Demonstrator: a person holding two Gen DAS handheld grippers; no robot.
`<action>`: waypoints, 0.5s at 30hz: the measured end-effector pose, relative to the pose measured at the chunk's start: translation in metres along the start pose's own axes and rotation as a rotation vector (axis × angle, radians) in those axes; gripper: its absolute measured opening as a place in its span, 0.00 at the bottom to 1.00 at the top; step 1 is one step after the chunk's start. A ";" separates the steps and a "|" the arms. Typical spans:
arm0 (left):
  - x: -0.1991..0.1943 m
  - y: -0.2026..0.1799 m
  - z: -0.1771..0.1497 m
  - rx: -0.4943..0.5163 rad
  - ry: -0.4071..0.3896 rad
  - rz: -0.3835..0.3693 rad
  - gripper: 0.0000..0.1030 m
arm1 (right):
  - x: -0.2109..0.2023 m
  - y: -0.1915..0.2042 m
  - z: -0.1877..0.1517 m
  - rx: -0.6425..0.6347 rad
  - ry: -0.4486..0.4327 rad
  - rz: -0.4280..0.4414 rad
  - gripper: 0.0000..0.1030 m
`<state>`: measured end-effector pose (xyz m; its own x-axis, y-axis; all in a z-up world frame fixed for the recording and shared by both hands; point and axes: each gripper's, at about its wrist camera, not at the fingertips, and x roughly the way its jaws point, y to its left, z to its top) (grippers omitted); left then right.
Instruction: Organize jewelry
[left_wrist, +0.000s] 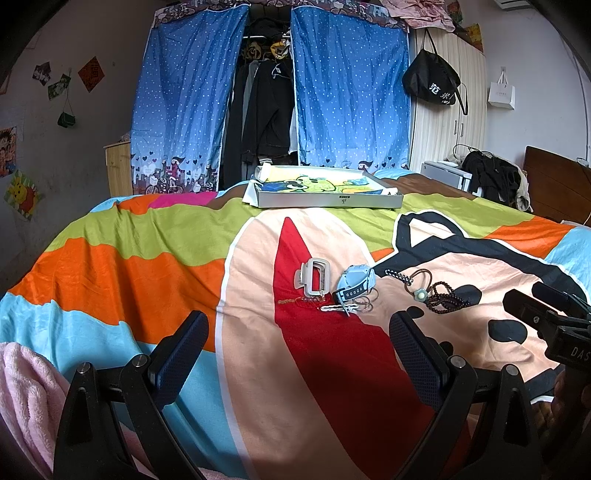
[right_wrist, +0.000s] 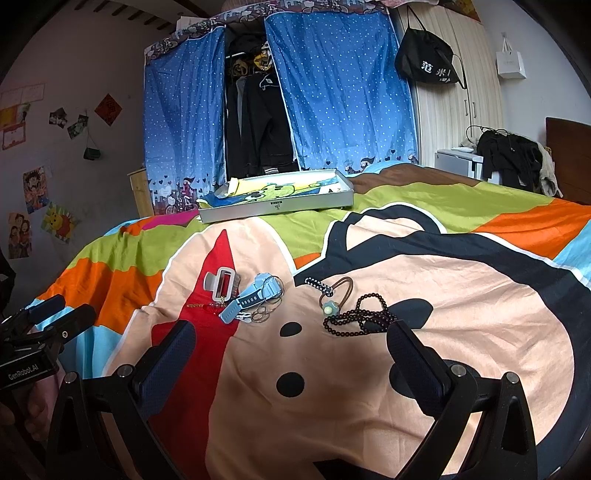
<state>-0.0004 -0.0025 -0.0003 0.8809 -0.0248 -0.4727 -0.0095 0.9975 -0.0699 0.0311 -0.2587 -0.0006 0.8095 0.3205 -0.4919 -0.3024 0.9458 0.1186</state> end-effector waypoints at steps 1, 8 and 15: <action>0.000 0.000 0.000 0.001 0.000 0.001 0.93 | 0.000 0.000 0.000 0.000 0.000 0.000 1.00; 0.000 0.000 0.000 0.001 0.000 0.001 0.93 | 0.000 0.000 0.000 0.001 0.001 0.000 1.00; 0.002 0.002 -0.003 0.000 0.010 0.010 0.93 | 0.001 0.001 0.000 0.002 0.002 0.000 1.00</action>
<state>0.0000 -0.0007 -0.0045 0.8758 -0.0155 -0.4825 -0.0184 0.9977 -0.0655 0.0317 -0.2580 -0.0006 0.8083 0.3205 -0.4938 -0.3017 0.9458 0.1200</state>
